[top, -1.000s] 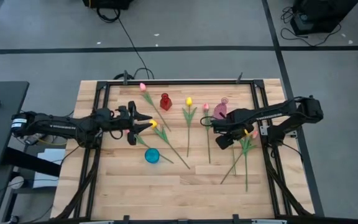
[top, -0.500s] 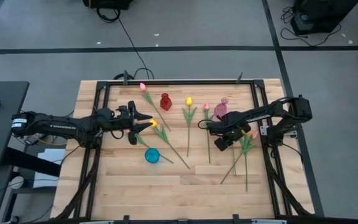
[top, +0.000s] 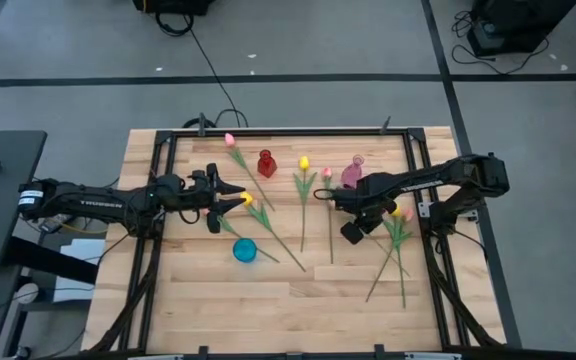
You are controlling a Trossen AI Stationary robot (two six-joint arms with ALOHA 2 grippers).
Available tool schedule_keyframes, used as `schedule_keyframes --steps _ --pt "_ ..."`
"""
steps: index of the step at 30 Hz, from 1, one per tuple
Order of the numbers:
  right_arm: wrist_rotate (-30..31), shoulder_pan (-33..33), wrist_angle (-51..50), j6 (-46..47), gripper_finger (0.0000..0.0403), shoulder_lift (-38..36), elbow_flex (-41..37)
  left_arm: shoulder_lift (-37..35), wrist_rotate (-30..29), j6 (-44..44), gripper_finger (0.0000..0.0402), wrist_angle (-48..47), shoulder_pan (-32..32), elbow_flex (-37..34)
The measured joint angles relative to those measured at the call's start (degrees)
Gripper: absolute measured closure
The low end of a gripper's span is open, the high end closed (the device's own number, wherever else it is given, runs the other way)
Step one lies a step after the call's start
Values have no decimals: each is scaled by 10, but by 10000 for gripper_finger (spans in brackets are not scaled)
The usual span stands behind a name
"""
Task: Sort flowers into vase by color
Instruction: Put the right pink tulip into the violet flower vase
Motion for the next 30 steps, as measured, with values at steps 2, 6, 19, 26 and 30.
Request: schedule_keyframes --steps 2,6,19,26,30 --pt "-13 4 -2 -16 388 -14 27 0 0 0 255 0 0 0" --pt "57 7 2 -49 391 -55 86 0 0 0 255 0 0 0" --pt "358 -100 167 -306 391 -254 144 0 0 0 255 0 0 0" --pt "363 -144 329 -403 391 -326 122 0 0 0 255 0 0 0" --pt "345 -169 359 -426 391 -325 107 3 0 0 255 -1 0 0"
